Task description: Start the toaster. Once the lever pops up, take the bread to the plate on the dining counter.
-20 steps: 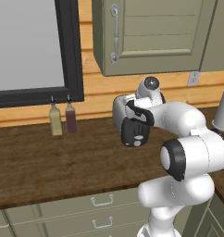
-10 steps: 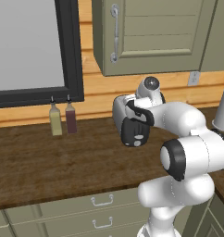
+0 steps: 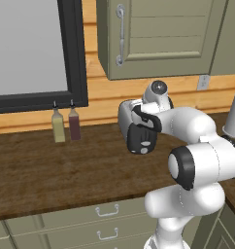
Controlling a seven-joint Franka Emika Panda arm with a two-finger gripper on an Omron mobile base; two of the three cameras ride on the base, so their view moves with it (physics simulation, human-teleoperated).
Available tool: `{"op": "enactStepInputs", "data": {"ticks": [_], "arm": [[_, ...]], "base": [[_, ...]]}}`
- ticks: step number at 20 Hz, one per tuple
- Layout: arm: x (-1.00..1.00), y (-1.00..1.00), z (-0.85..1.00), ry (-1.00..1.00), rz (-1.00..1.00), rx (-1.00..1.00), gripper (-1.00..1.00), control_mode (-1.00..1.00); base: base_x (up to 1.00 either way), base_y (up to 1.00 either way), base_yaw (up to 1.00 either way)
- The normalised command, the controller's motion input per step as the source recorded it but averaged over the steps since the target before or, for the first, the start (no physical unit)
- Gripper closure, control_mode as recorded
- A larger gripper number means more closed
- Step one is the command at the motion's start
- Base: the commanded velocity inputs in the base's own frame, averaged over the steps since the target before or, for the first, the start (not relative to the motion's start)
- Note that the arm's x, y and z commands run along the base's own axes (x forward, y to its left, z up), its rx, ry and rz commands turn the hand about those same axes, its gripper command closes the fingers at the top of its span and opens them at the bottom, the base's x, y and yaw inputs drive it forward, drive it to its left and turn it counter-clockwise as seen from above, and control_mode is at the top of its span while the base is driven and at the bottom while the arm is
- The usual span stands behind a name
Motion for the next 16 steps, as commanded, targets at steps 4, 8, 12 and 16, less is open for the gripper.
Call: {"op": "enactStepInputs", "data": {"ticks": [4, 8, 12, 16], "arm": [[0.0, 0.0, 0.0, 0.0, 0.0, 0.0, -1.0, -1.0], [0.0, 0.0, 0.0, 0.0, 0.0, 0.0, -1.0, -1.0], [0.0, 0.0, 0.0, 0.0, 0.0, 0.0, -1.0, -1.0], [0.0, 0.0, 0.0, 0.0, 0.0, 0.0, -1.0, -1.0]], "base": [[0.0, 0.0, 0.0], [0.0, 0.0, 0.0], [0.0, 0.0, 0.0], [0.0, 0.0, 0.0]]}}
